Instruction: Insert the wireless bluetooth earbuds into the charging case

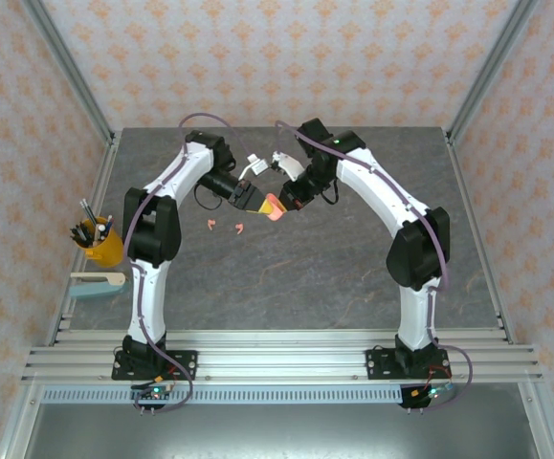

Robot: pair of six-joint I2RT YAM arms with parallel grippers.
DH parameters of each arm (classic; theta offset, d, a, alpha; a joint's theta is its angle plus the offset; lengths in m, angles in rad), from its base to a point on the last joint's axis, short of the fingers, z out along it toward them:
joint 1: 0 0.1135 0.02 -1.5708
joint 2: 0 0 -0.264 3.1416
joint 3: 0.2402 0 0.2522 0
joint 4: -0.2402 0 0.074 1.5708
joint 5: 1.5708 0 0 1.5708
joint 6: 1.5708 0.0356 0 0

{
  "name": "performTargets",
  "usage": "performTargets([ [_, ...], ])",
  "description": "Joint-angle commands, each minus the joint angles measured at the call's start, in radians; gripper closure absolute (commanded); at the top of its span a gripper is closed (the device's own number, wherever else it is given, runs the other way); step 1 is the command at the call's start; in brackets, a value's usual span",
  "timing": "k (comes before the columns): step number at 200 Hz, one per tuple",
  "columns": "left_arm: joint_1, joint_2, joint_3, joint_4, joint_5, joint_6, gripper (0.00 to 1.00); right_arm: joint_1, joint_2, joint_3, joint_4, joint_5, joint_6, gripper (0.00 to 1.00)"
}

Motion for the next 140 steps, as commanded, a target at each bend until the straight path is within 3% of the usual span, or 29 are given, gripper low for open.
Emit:
performTargets([
  [1,-0.02,0.031,0.026,-0.178,0.013,0.013,0.67,0.008,0.005,0.037,-0.006,0.011,-0.023,1.0],
  [56,-0.023,0.043,0.032,-0.178,0.015,0.009,0.77,0.008,-0.002,0.032,0.011,0.014,-0.011,1.0],
  [93,-0.026,0.047,0.031,-0.177,0.019,0.01,1.0,0.008,-0.019,0.029,0.054,0.052,0.027,1.0],
  [115,-0.027,0.045,0.027,-0.178,0.023,0.013,1.0,0.008,-0.028,0.033,0.085,0.092,0.06,1.0],
  [140,-0.02,0.034,0.023,-0.178,0.039,0.031,1.0,0.0,-0.036,0.05,0.106,0.162,0.112,0.77],
])
